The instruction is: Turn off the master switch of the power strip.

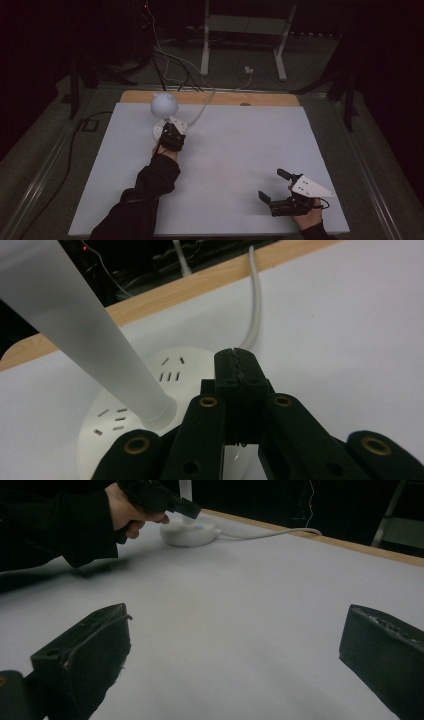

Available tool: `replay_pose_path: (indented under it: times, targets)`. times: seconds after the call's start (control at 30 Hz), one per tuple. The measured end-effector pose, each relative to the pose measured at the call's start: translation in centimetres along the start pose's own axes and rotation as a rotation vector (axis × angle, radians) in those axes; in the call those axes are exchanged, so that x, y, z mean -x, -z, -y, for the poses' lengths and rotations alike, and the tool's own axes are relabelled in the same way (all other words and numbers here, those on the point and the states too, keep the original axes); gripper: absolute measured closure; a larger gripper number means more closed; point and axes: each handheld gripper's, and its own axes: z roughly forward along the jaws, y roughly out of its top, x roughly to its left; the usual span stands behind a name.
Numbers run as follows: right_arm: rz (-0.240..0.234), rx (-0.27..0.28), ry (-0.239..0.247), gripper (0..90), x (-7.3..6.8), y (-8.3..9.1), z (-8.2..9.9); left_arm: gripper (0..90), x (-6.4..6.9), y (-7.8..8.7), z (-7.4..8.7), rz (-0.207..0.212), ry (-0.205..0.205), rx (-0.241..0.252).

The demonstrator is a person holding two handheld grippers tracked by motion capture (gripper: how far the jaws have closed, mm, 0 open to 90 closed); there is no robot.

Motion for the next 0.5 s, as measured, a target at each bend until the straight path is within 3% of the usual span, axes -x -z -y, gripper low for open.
replay_pose_path:
  times: [0.23, 0.5]
  targets:
    - [0.0, 0.0, 0.0, 0.3, 0.0, 0.0, 0.0, 90.0, 0.3, -0.9, 0.1, -0.045, -0.08, -0.019]
    - [-0.002, 0.0, 0.0, 0.3, 0.0, 0.0, 0.0, 90.0, 0.3, -1.7, 0.3, -0.054, -0.099, -0.051]
